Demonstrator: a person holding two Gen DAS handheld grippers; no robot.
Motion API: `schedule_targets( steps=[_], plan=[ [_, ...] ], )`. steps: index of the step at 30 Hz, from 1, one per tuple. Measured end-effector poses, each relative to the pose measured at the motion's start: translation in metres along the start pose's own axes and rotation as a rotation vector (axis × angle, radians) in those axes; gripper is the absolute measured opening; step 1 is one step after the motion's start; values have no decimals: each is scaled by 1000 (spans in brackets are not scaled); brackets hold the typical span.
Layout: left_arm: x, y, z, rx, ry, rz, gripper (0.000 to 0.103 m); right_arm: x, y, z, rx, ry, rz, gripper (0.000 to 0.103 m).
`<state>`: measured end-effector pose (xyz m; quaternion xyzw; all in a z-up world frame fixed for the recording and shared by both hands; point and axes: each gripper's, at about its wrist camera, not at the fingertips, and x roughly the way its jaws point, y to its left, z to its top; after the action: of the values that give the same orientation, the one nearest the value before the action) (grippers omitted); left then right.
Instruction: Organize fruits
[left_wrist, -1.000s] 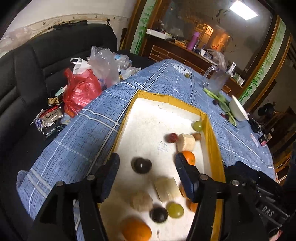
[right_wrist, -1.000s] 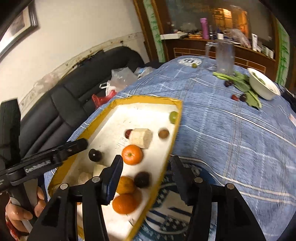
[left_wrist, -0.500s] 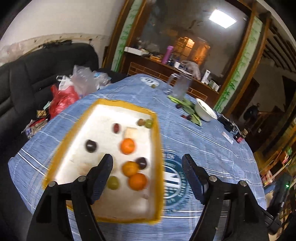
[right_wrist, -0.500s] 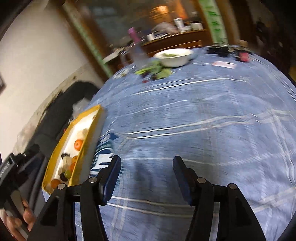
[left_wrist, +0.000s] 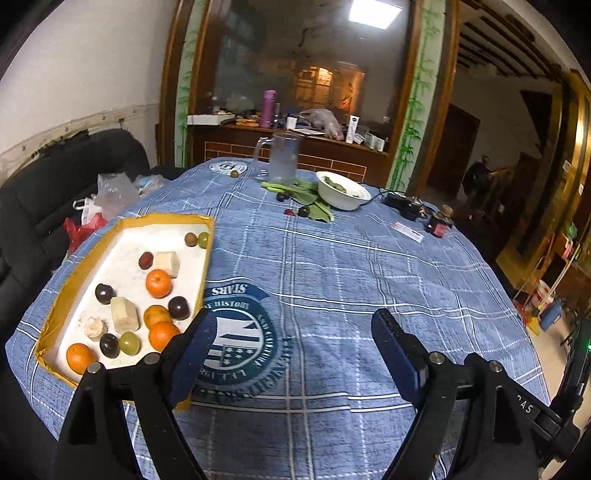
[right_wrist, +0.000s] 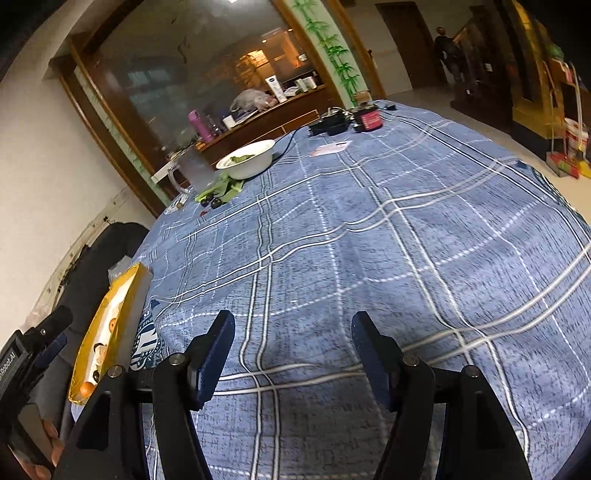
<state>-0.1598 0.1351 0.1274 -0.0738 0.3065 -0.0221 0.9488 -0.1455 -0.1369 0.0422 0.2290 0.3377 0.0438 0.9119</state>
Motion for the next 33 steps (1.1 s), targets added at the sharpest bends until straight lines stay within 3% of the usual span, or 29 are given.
schedule_targets(
  steps=[5,12,22,31,33],
  plan=[
    [-11,-18,-6,52,-31,11,85,-5,-4,-9,11,4,-21,73],
    [-20,-34,-13,89,-49,-36,85,-26,4,-13,-50,-50,-63,73],
    [-48,-33,-24,87,-82,-69,85,-40,9,-21,-37,-65,-58,75],
    [-105,-18,-32,40,-201,-38,90,-71,27,-37,-61,-105,-25,77],
    [-118,-17,-33,36,-238,-29,95,-81,28,-41,-60,-120,-20,79]
  ],
)
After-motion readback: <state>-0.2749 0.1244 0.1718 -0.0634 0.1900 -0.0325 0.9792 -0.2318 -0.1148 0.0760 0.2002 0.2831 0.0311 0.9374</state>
